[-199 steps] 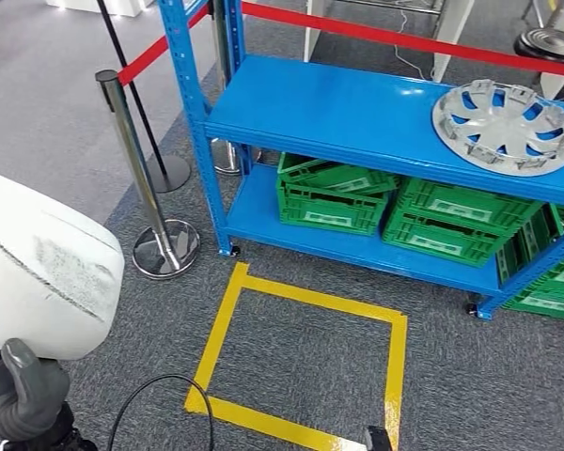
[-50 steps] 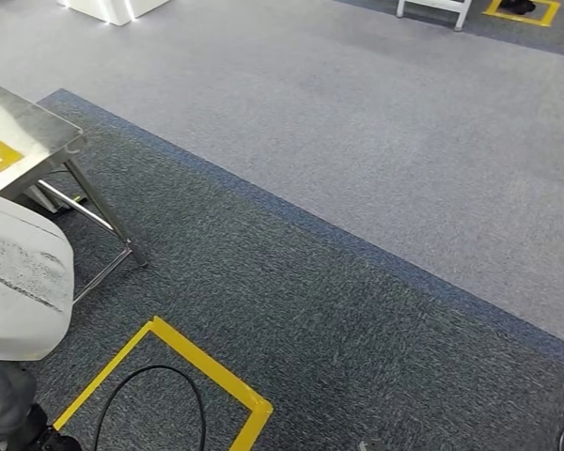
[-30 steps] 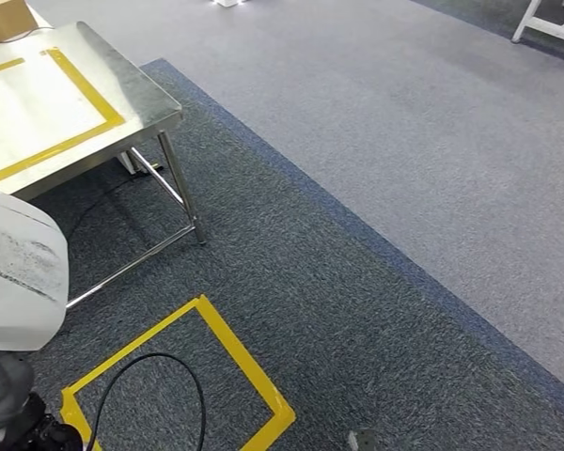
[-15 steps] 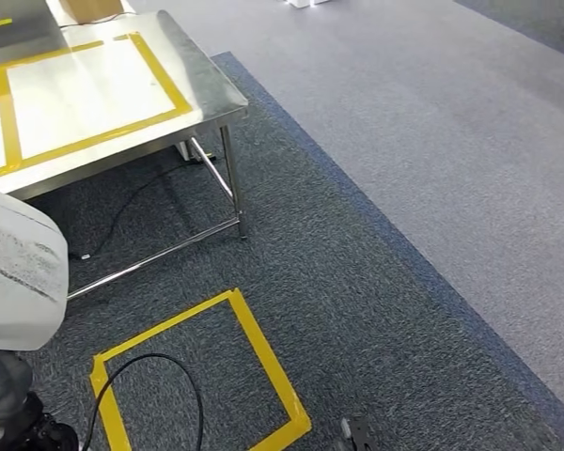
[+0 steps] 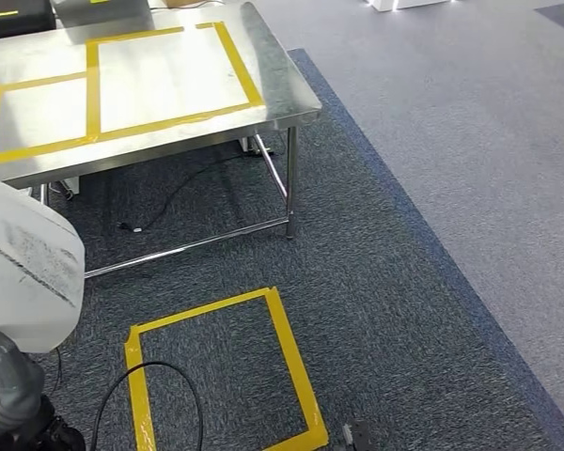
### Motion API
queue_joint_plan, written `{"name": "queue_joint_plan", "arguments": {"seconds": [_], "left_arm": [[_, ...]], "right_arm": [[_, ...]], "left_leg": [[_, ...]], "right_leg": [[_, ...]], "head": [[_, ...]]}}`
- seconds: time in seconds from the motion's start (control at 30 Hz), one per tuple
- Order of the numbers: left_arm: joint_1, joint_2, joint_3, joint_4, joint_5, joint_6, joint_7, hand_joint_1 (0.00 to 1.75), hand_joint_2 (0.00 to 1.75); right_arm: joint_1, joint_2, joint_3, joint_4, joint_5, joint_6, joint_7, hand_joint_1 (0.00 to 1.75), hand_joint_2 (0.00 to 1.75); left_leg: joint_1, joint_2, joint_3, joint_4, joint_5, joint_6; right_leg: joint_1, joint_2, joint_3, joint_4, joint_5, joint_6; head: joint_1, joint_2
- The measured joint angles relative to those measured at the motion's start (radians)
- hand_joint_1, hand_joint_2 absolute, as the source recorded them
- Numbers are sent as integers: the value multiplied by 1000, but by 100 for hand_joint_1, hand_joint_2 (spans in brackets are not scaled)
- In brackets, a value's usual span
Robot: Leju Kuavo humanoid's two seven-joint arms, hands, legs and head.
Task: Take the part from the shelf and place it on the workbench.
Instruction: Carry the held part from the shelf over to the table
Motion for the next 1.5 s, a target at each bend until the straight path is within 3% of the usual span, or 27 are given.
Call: {"name": "queue_joint_plan", "arguments": {"seconds": [0.03,0.1,0.17,0.23,0.27,0.3,0.37,0.4,0.47,0.57,0.63,0.73,0.8,0.83,0.9,0.97,1.03,1.07,1.13,1.17,1.23,1.3,1.33,1.37,1.43,1.47,1.5], "left_arm": [[2,0,0,0,2,3,0,175,175],[3,0,0,0,6,6,0,175,175],[1,0,0,0,14,4,0,175,175],[0,0,-1,0,25,-1,0,175,175],[-1,0,-1,0,28,-2,0,175,175],[-2,0,-1,1,31,0,0,175,175],[-4,0,-1,0,41,8,0,175,175],[-6,0,0,0,48,12,0,175,175],[-3,1,2,-5,61,13,0,175,175],[15,1,14,-24,77,5,0,175,175],[29,3,25,-38,84,-6,-1,175,175],[47,4,44,-49,88,-26,-1,175,175],[56,4,54,-54,87,-34,-1,175,175],[59,4,57,-57,85,-37,-1,175,175],[66,2,61,-61,77,-40,-1,175,175],[73,-2,62,-65,67,-41,-1,175,175],[75,-6,63,-70,60,-41,-1,175,175],[74,-7,63,-72,58,-40,-1,175,175],[73,-8,63,-76,55,-40,-1,175,175],[74,-8,63,-76,55,-40,-1,175,175],[77,-8,64,-77,54,-40,-1,175,175],[80,-8,64,-77,54,-40,-1,175,175],[80,-8,64,-77,54,-40,-1,175,175],[81,-8,64,-77,54,-40,-1,175,175],[83,-8,64,-77,54,-40,-1,175,175],[84,-8,64,-79,55,-40,-1,175,175],[84,-9,64,-84,55,-39,-1,175,175]], "right_arm": [[0,1,0,0,1,-5,7,0,0],[1,2,-1,0,2,-10,22,0,0],[4,3,-1,1,5,-7,50,0,0],[6,2,-1,1,13,1,87,0,0],[5,2,-1,0,19,3,102,0,0],[4,1,-1,0,26,3,114,0,0],[1,1,0,-2,44,4,132,0,0],[-2,1,1,-3,54,5,139,0,0],[-6,0,6,-6,75,9,149,0,0],[-7,0,17,-11,95,12,153,0,0],[-8,0,21,-12,97,15,149,0,0],[-9,0,23,-12,93,19,144,0,0],[-3,0,24,-11,91,20,143,0,0],[3,0,25,-11,89,20,141,0,0],[17,-1,26,-7,85,21,135,0,0],[29,-2,26,-3,81,21,130,0,0],[32,-2,25,-2,80,21,129,0,0],[33,-1,25,-3,80,22,130,0,0],[36,-1,25,-2,79,22,130,0,0],[39,-1,25,-2,79,22,131,0,0],[46,-1,25,-2,79,22,131,0,0],[52,-1,25,-2,79,21,131,0,0],[55,-1,25,-2,79,21,132,0,0],[57,-1,25,-2,79,21,132,0,0],[60,-2,25,-3,79,20,132,0,0],[58,-3,25,-5,79,20,132,0,0],[54,-4,25,-9,80,20,132,0,0]], "left_leg": [[2,-2,-2,1,1,-7],[-2,37,-14,29,-17,-18],[-3,98,-64,132,-69,-30],[6,119,-123,251,-110,-40],[10,123,-134,273,-106,-43],[14,124,-123,255,-83,-45],[18,132,-58,136,-19,-45],[16,137,-23,71,-6,-42],[12,143,12,6,-17,-29],[13,134,30,-8,-35,-1],[14,130,56,-13,-46,13],[8,127,91,-15,-78,23],[4,122,128,-15,-107,25],[2,119,149,-15,-123,25],[-1,114,188,-16,-159,23],[1,109,221,-25,-187,13],[3,106,239,-14,-174,0],[2,108,229,25,-147,-6],[1,115,153,162,-91,-17],[2,118,100,227,-91,-22],[8,120,10,288,-164,-33],[13,121,-41,269,-252,-40],[15,122,-52,232,-257,-42],[17,125,-55,179,-222,-44],[18,142,-47,76,-101,-46],[18,149,-41,50,-63,-44],[18,152,-37,41,-53,-39]], "right_leg": [[-1,-12,4,-3,1,-3],[-5,-38,15,-14,3,-12],[-7,-64,24,-19,-3,-18],[-7,-85,29,-19,-13,-19],[-7,-93,32,-19,-18,-17],[-8,-99,37,-19,-24,-15],[-10,-108,51,-20,-37,-8],[-8,-110,59,-20,-46,-2],[-5,-112,77,-24,-55,13],[-5,-109,93,-7,-48,34],[-6,-99,40,77,-53,38],[0,-90,-104,250,-105,37],[5,-90,-155,253,-132,32],[7,-89,-161,214,-119,26],[15,-86,-157,112,-15,10],[24,-83,-136,56,66,-5],[28,-81,-97,40,54,-18],[26,-81,-75,27,46,-24],[17,-82,-24,-1,28,-33],[13,-84,0,-14,16,-35],[6,-83,44,-33,-8,-35],[-1,-79,91,-50,-37,-30],[-5,-78,115,-55,-54,-26],[-8,-77,140,-58,-71,-22],[-10,-77,179,-59,-110,-11],[-8,-78,196,-63,-132,-4],[-6,-81,216,-60,-140,5]], "head": [[0,0],[-4,0],[-8,0],[-9,0],[-9,0],[-9,0],[-9,0],[-10,0],[-12,0],[-7,0],[0,0],[8,0],[10,0],[11,0],[9,0],[5,0],[4,0],[3,0],[-3,0],[-6,0],[-9,0],[-9,0],[-9,0],[-10,0],[-15,0],[-17,0],[-18,0]]}}
